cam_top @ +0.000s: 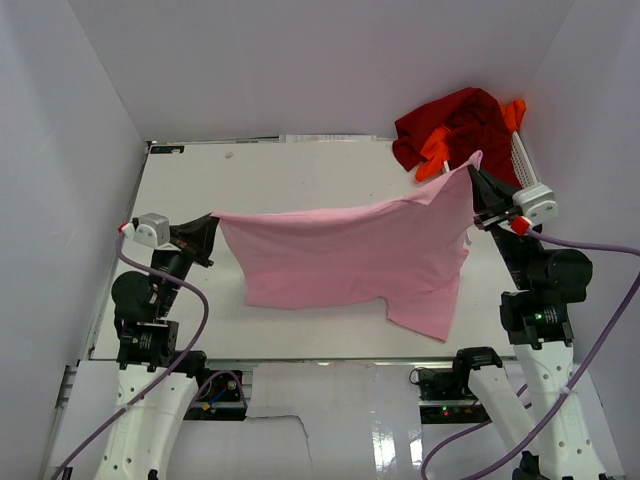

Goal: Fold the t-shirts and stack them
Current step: Flatten out the tshirt

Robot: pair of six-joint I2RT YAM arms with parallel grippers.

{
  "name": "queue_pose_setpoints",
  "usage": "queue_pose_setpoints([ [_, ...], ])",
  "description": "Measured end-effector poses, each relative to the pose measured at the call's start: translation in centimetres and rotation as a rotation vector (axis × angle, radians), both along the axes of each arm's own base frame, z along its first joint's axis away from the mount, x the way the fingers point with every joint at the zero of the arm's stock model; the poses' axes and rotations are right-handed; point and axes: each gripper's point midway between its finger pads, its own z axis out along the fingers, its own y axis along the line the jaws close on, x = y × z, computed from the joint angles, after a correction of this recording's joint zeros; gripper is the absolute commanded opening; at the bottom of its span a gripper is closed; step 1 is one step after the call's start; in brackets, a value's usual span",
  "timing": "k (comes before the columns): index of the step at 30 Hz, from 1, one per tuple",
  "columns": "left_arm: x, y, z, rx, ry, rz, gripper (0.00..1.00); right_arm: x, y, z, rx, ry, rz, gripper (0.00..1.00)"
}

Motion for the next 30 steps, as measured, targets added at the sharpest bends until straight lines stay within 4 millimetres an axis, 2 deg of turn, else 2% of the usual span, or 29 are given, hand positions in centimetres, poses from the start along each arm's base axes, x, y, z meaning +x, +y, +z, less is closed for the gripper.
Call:
queue_pose_setpoints([
  [5,1.3,-0.4,-0.9,0.016,0.052,-0.015,0.00,1.8,0.7,-1.5,-0.009,0.067,0.030,0.08],
  [12,3.3,-0.5,-1.9,0.019,0.094,-0.012,0.00,5.2,1.6,-4.8,0.010,0.209,0.057,0.08],
  [19,8.6,-0.9,-5.7,0.034,0.249,-0.010,0.00,9.0,2.4,-8.3,0.052,0.364,0.076,0.08],
  [25,12.4,-1.4,-7.2,0.039,0.320,-0.021,0.00,12.6,3.4,-10.7,0.077,0.482,0.100,0.08],
  [30,14.7,-1.9,-9.9,0.041,0.386,-0.042,0.00,15.5,4.4,-15.3,0.089,0.629,0.125,0.08],
])
